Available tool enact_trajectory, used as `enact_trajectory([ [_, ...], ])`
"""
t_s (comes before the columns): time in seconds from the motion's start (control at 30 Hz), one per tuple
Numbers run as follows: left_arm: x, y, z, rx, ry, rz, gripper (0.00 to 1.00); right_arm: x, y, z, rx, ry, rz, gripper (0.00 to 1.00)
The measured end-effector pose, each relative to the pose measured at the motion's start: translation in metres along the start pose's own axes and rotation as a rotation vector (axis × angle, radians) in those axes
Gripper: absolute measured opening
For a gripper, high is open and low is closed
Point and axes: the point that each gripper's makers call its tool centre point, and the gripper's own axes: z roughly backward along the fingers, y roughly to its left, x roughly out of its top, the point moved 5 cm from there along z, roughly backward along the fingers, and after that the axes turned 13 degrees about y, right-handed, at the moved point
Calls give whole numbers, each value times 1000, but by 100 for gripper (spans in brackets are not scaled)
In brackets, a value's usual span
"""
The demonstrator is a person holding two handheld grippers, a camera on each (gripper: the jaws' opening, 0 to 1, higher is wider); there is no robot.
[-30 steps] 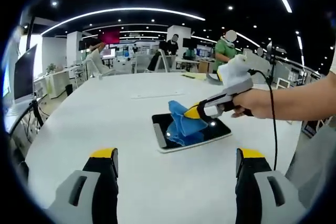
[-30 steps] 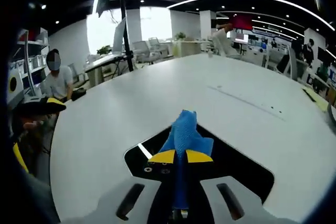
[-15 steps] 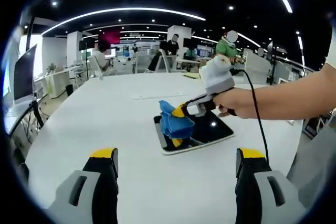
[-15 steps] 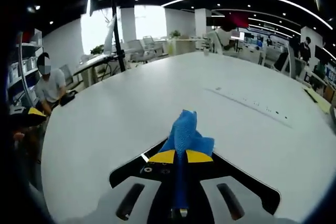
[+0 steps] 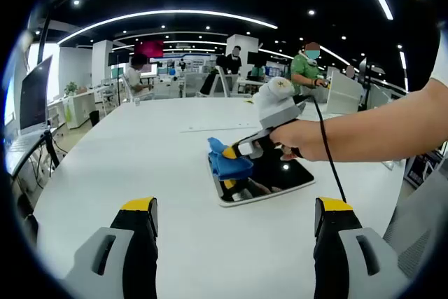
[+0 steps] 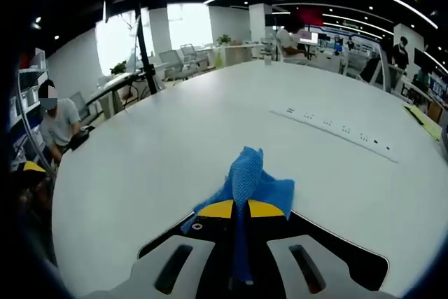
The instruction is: Wipe the mirror surface with the cleaning cloth until all visible marks leave the cleaned area.
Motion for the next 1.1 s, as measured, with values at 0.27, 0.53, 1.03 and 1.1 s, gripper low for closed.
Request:
enact_trajectory([
  [0.27,-1,1,-2,7,3,3,94,-3,2,-6,1,0,-68,1],
  [0.53,1,-3,-4,-4,0,2,93,-4,1,-9,1,-6,-77,1],
  [1.03,0,-2,-2,-1,-1,0,94,-5,1,-8,6,-11,-73,1],
  [1.1,0,-2,-2,-3,-2,3,94,-5,0,-8,8,-12,-71,1],
])
